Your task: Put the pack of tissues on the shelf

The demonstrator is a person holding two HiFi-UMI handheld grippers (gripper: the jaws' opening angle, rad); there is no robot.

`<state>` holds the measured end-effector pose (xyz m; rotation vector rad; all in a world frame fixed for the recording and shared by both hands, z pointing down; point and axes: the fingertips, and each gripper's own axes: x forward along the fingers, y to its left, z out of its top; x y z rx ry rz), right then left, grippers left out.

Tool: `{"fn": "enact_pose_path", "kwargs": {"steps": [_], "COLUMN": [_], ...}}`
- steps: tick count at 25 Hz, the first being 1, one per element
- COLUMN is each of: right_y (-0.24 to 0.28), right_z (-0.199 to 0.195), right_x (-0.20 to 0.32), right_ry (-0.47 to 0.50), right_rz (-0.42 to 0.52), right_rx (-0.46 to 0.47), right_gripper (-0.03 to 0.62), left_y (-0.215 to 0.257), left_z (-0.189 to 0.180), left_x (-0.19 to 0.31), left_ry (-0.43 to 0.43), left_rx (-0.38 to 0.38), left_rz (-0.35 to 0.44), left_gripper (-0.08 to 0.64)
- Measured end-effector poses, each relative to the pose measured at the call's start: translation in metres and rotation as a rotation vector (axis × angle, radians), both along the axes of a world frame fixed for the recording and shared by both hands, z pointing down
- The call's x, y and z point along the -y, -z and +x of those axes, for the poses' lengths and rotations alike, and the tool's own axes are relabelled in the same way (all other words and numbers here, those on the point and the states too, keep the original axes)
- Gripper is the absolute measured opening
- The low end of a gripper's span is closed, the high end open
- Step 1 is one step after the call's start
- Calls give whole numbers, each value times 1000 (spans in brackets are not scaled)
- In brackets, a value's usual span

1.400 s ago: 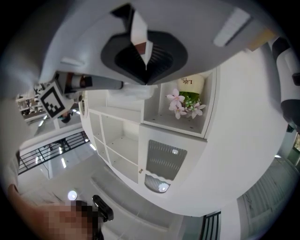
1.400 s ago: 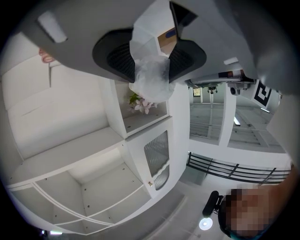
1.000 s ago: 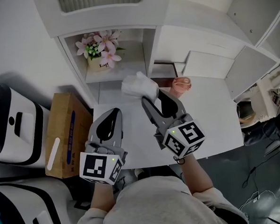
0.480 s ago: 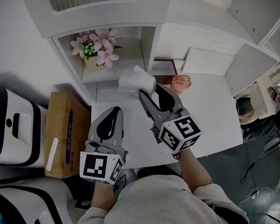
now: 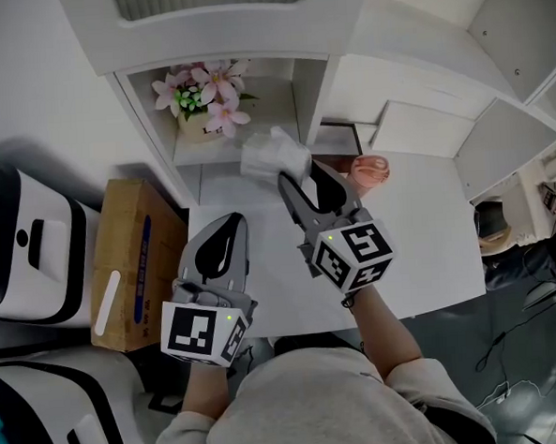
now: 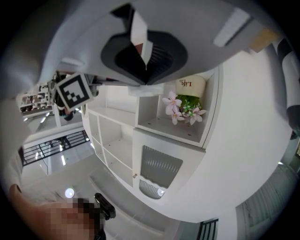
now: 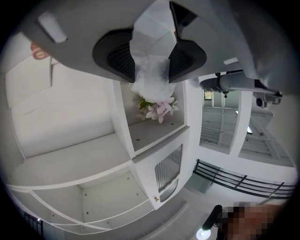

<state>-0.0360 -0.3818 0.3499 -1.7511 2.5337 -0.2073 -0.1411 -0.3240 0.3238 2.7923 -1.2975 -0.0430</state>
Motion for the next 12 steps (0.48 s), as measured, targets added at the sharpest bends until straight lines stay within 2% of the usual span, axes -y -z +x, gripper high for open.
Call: {"fn": "enact_pose_path", "kwargs": {"steps": [12], "right_y": [-14], "right_z": [-4], "right_x": [26], "right_ry": [-42], "right_rz": [-28], "right_rx": [-30], "right_gripper": [210], "left_y": [-5], "left_z": [-20], "left_x": [11], "left_ry": [54], "left_rx": [-3], "left_rz": [-14], "left_gripper": [2]}}
